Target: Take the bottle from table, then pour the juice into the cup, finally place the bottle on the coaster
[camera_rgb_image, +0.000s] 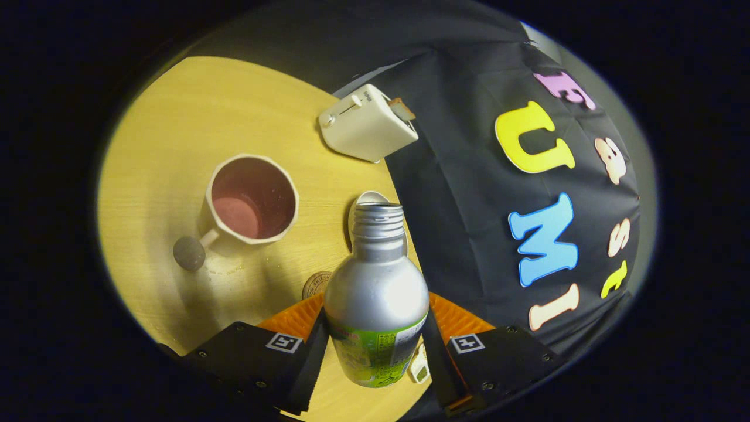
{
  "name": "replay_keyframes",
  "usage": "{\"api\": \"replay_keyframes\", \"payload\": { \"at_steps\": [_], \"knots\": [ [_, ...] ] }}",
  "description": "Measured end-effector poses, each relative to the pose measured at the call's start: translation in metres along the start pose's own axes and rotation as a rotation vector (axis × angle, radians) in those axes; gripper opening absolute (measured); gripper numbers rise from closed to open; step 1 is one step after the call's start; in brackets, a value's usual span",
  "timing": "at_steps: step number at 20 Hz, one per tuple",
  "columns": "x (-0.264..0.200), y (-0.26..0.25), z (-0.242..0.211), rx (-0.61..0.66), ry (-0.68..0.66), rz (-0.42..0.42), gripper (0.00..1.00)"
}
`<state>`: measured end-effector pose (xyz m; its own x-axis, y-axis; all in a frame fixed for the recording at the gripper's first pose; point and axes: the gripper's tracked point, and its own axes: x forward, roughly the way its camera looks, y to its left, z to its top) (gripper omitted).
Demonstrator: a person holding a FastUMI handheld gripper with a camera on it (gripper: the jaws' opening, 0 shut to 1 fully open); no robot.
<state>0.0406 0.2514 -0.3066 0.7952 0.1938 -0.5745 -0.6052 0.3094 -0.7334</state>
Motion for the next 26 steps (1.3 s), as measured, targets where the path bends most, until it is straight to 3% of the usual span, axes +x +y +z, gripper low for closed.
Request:
{"api": "replay_keyframes", "payload": {
  "at_steps": [4, 21, 26],
  "knots": [
    [0.004, -0.005, 0.005, 0.224, -0.028, 0.006, 0.77],
    [-0.001, -0.053, -0.004, 0.953, -0.240, 0.012, 0.77],
    [0.006, -0.063, -0.009, 1.076, -0.292, 0.020, 0.77]
  ]
}}
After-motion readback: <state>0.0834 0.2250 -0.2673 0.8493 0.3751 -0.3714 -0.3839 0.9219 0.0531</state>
